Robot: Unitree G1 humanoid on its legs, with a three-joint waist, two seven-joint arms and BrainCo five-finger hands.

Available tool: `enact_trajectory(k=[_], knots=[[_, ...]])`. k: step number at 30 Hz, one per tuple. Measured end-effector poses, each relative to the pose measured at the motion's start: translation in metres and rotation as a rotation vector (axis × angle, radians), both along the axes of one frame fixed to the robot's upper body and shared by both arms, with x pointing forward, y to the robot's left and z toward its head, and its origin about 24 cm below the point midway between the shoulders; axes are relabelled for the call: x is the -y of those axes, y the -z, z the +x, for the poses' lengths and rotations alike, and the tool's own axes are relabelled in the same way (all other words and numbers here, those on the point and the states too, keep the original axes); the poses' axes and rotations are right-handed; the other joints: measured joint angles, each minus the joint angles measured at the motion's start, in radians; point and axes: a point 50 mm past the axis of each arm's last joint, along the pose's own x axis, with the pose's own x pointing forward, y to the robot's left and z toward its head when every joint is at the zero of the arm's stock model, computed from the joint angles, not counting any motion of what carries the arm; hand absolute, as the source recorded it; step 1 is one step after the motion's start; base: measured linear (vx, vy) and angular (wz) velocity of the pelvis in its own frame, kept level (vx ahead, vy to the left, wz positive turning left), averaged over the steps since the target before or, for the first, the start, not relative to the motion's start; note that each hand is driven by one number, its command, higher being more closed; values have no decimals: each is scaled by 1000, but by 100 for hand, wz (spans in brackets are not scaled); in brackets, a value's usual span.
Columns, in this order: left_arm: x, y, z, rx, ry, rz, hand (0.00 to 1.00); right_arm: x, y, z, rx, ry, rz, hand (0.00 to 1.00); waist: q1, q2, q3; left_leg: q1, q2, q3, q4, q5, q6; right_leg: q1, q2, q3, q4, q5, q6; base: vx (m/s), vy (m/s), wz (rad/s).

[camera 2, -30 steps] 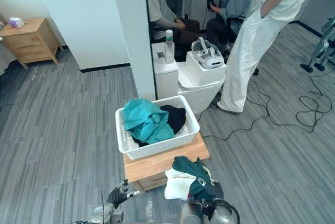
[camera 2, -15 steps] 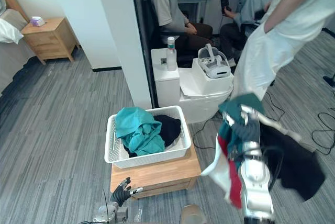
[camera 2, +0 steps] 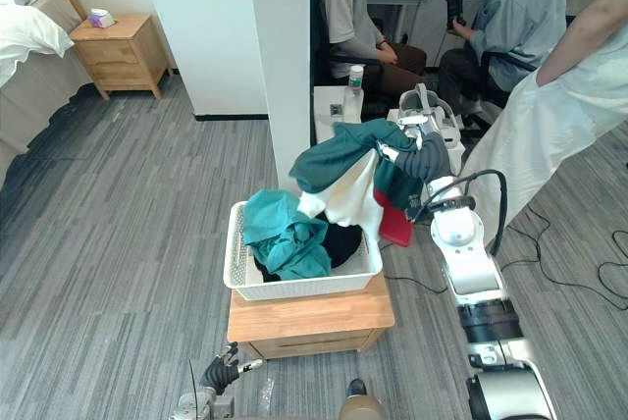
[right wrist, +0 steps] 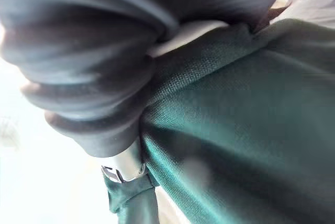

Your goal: Tidy the bed and pick cloth on bed and put in laundry

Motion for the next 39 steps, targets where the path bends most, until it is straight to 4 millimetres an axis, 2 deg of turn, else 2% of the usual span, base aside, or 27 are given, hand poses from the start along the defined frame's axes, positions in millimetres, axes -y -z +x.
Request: enact_trajectory(k=[3, 7, 10, 11, 14, 19, 21, 22, 25, 26, 27, 29, 30, 32, 34, 37, 39], knots=[[0, 0, -1, 1, -16, -13, 0, 5, 1, 12, -39, 40, 2, 100, -6, 4, -1, -22, -6, -37, 0, 17, 5, 1, -9, -40, -14, 10, -1, -14, -5, 31], [0, -1, 1, 16, -15, -28, 0, 10, 9, 30, -122, 100, 17, 100, 12, 19, 5, -54, -15, -64, -1, 34, 15, -3, -16, -71, -44, 35, -1, -55, 10, 18], [3, -5, 6, 44, -29, -49, 0, 17, 3, 43, -160, 149, 29, 100, 21, 50, 32, -97, -21, -89, -2, 50, 25, -26, -26, -84, -49, 50, -3, -94, 20, 24], [3, -7, 11, 64, -36, -59, 0, 19, -5, 49, -162, 168, 39, 100, 34, 73, 58, -130, -24, -95, -2, 61, 26, -55, -29, -88, -49, 60, 1, -149, 30, 12], [4, -11, 20, 94, -33, -70, 0, 23, -13, 58, -188, 203, 55, 100, 45, 112, 119, -188, -22, -121, -2, 87, 27, -96, -29, -109, -50, 69, -3, -131, 7, 22], [9, -19, 30, 153, -20, -91, 0, 35, -18, 61, -201, 264, 120, 100, 55, 158, 200, -270, -23, -139, -2, 117, 30, -165, -30, -123, -52, 91, 2, -84, 4, 13], [11, -22, 38, 175, -1, -91, 0, 42, -10, 60, -232, 295, 157, 100, 59, 180, 234, -301, -23, -147, -2, 127, 35, -188, -33, -129, -59, 105, 1, -42, -3, 7], [12, -23, 40, 181, 7, -90, 0, 43, -8, 60, -237, 298, 159, 100, 59, 184, 242, -308, -23, -148, -2, 129, 35, -191, -33, -130, -63, 111, 4, 2, -10, 5], [14, -26, 46, 196, 22, -93, 0, 34, 17, 56, -290, 297, 192, 100, 59, 191, 255, -318, -24, -149, -2, 134, 41, -198, -33, -130, -72, 124, 0, 14, -1, -1], [15, -27, 47, 200, 23, -93, 0, 22, 33, 54, -317, 272, 210, 100, 58, 191, 256, -316, -25, -146, -2, 134, 40, -197, -33, -128, -72, 124, -1, 47, -2, -5], [15, -27, 48, 203, 24, -93, 0, 14, 40, 52, -325, 256, 220, 100, 57, 191, 256, -315, -27, -145, -2, 134, 40, -197, -33, -128, -73, 124, -1, 77, -6, -6], [14, -29, 53, 217, 21, -90, 0, -22, 69, 44, -373, 174, 259, 100, 42, 187, 258, -313, -26, -134, 0, 133, 40, -197, -32, -122, -76, 124, -1, 67, -7, -8], [14, -30, 54, 220, 21, -89, 0, -32, 76, 41, -390, 150, 264, 0, 41, 186, 259, -310, -26, -131, 2, 133, 40, -197, -32, -117, -76, 124, -1, 67, -7, -16], [16, -32, 60, 236, 17, -92, 0, -66, 103, 29, -462, 70, 246, 0, 42, 179, 262, -292, -26, -105, 4, 127, 35, -196, -30, -94, -76, 125, -2, 68, -8, -27], [17, -34, 62, 244, 12, -92, 0, -84, 105, 27, -468, 19, 226, 0, 41, 177, 263, -282, -25, -96, 4, 126, 35, -193, -29, -84, -76, 125, -2, 27, -11, -22], [18, -36, 67, 261, 3, -87, 0, -99, 112, 22, -493, -33, 187, 0, 43, 165, 261, -262, -23, -77, 4, 122, 31, -183, -25, -71, -77, 125, -2, 6, -12, -14], [18, -36, 66, 261, 1, -87, 0, -102, 117, 17, -502, -39, 171, 0, 41, 150, 259, -249, -22, -75, 4, 121, 30, -170, -24, -70, -82, 121, 2, -4, -21, -5]])
